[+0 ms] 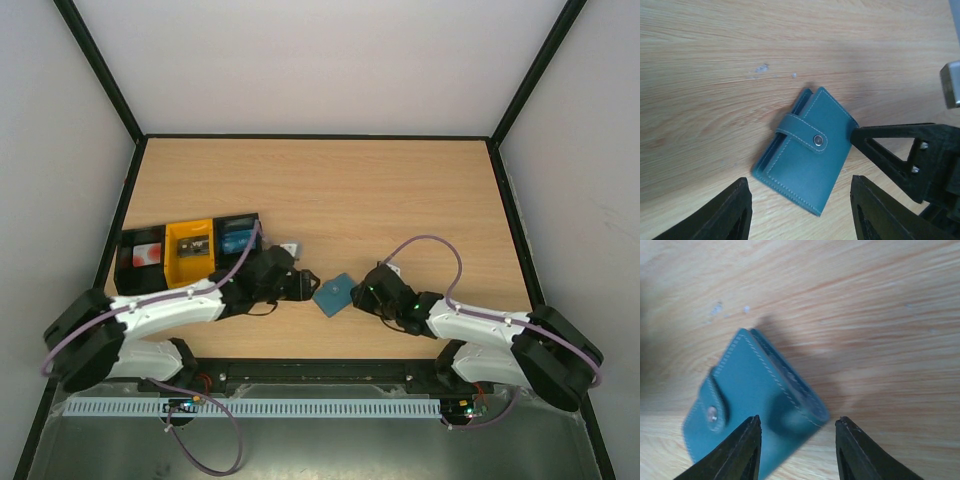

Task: Take the credit cards out of the card holder

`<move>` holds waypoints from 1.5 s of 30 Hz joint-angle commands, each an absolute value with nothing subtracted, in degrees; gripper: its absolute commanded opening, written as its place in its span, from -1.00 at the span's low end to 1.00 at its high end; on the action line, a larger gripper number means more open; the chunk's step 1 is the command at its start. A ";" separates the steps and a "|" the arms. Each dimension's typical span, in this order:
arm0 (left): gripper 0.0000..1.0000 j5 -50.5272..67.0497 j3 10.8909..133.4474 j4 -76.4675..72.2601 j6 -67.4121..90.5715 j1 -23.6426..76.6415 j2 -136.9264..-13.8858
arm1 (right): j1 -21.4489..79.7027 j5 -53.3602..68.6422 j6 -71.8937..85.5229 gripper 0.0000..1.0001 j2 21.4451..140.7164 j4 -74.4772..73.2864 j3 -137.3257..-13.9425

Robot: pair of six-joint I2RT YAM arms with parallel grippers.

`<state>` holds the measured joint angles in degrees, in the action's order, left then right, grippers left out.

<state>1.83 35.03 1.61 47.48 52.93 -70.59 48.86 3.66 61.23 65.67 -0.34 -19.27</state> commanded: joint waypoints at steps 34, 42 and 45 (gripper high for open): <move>-0.10 -1.82 40.08 -6.38 55.95 63.46 -87.79 | 47.99 11.25 56.43 -0.02 62.77 7.62 -13.00; -0.11 -3.42 42.16 -5.16 54.90 63.11 -92.06 | 47.99 13.31 57.18 -0.20 67.62 13.19 -11.78; -0.11 -3.85 42.60 -4.58 54.25 62.80 -92.87 | 47.99 13.36 56.98 -0.47 68.11 13.88 -11.78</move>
<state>-2.11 41.43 -6.85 55.83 63.33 -91.39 47.97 12.43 57.01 66.74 13.43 -13.30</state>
